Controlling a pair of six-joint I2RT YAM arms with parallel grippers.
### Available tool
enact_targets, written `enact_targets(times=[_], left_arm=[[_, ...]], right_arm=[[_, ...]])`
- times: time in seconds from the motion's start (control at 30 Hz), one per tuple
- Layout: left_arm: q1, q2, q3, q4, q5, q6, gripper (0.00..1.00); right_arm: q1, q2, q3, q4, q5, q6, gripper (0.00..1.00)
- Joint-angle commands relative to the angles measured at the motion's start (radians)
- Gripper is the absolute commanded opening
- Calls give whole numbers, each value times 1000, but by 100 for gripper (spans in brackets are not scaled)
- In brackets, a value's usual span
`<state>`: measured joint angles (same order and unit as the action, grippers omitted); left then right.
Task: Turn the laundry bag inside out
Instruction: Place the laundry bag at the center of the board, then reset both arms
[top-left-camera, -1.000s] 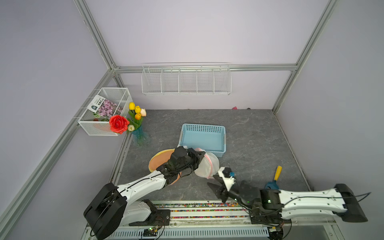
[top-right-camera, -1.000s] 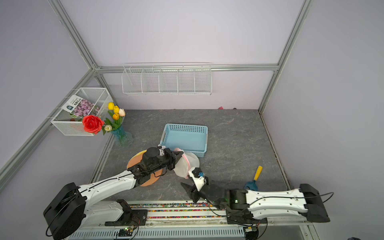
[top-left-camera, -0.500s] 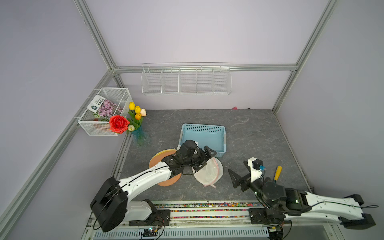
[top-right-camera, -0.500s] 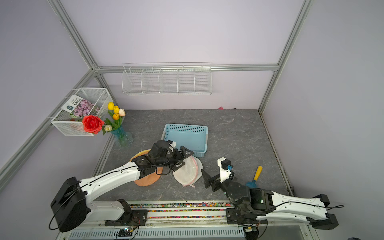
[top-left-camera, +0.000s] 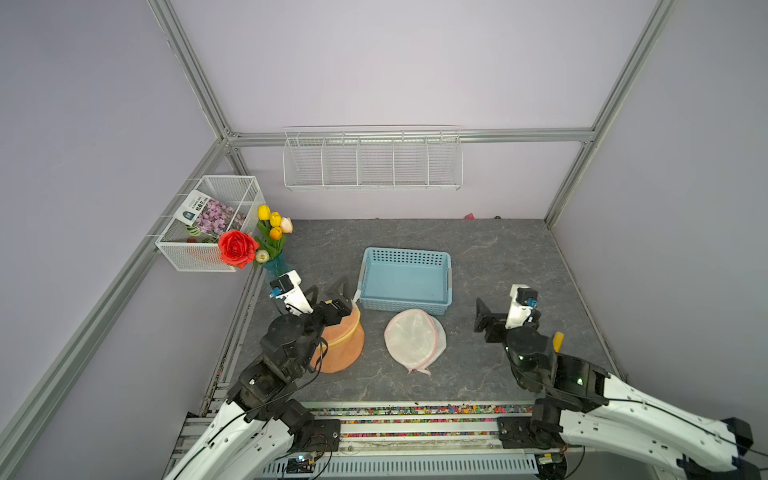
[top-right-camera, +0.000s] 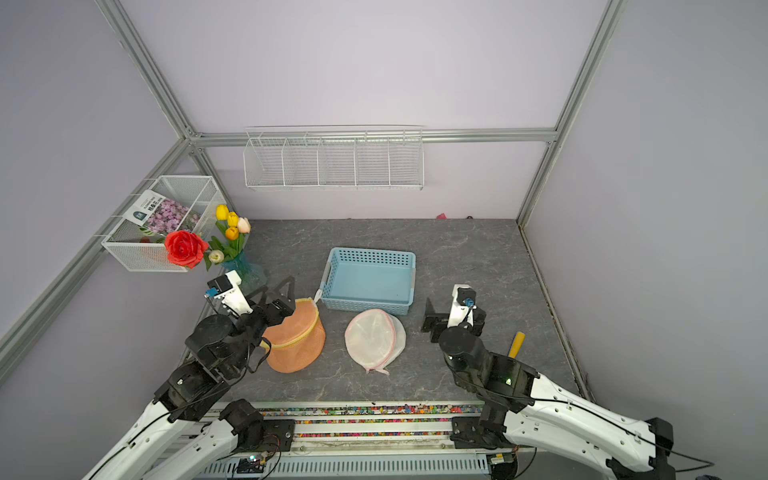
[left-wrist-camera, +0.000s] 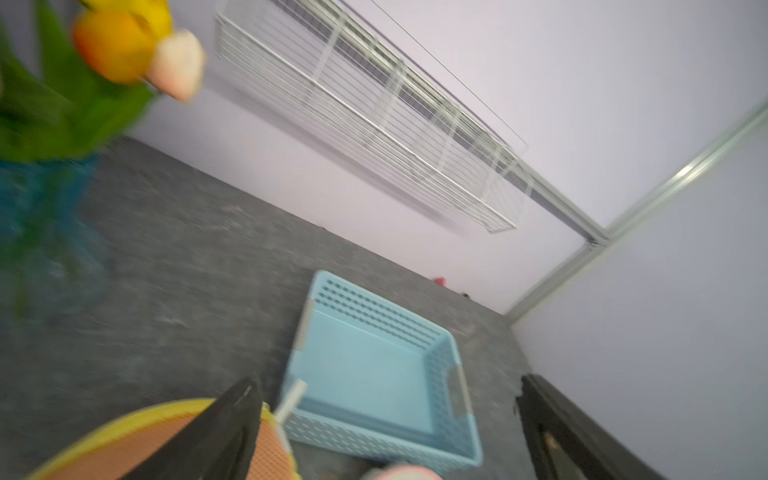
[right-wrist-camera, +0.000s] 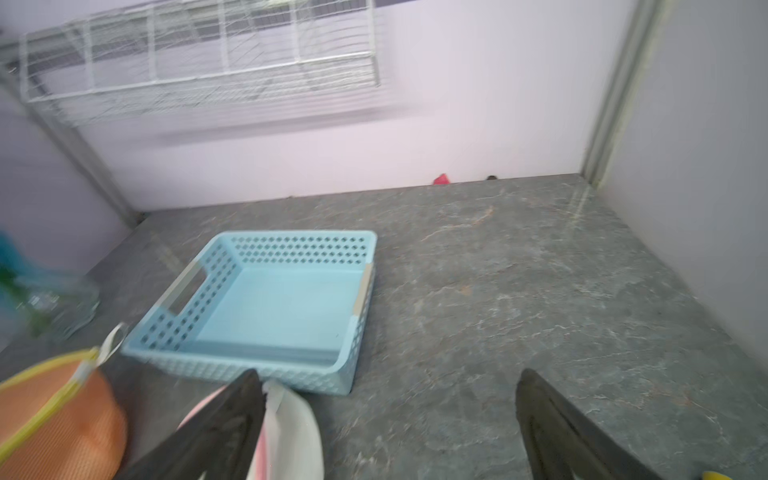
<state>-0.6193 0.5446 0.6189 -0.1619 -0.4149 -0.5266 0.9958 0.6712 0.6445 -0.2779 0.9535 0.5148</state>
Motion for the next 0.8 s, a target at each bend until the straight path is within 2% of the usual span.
enact_targets(times=[0.0, 0.1, 0.2, 0.3, 0.43, 0.6, 0.77], left_arm=[[83, 51, -67, 147, -83, 270, 99], [186, 177, -83, 195, -89, 270, 99], [261, 323, -135, 358, -115, 325, 99], [361, 437, -193, 520, -36, 385, 99], [497, 550, -256, 707, 101, 375, 99], [531, 719, -266, 855, 148, 470, 99], [620, 830, -277, 984, 285, 451, 98]], right_arm=[[-112, 16, -38, 93, -68, -38, 97], [-201, 86, -19, 95, -93, -54, 97], [-238, 164, 7, 98, -111, -94, 97], [-249, 207, 13, 107, -106, -105, 97], [-262, 199, -29, 172, -111, -114, 97], [-289, 154, -127, 318, -103, -150, 97], [-362, 163, -164, 404, -114, -149, 97]])
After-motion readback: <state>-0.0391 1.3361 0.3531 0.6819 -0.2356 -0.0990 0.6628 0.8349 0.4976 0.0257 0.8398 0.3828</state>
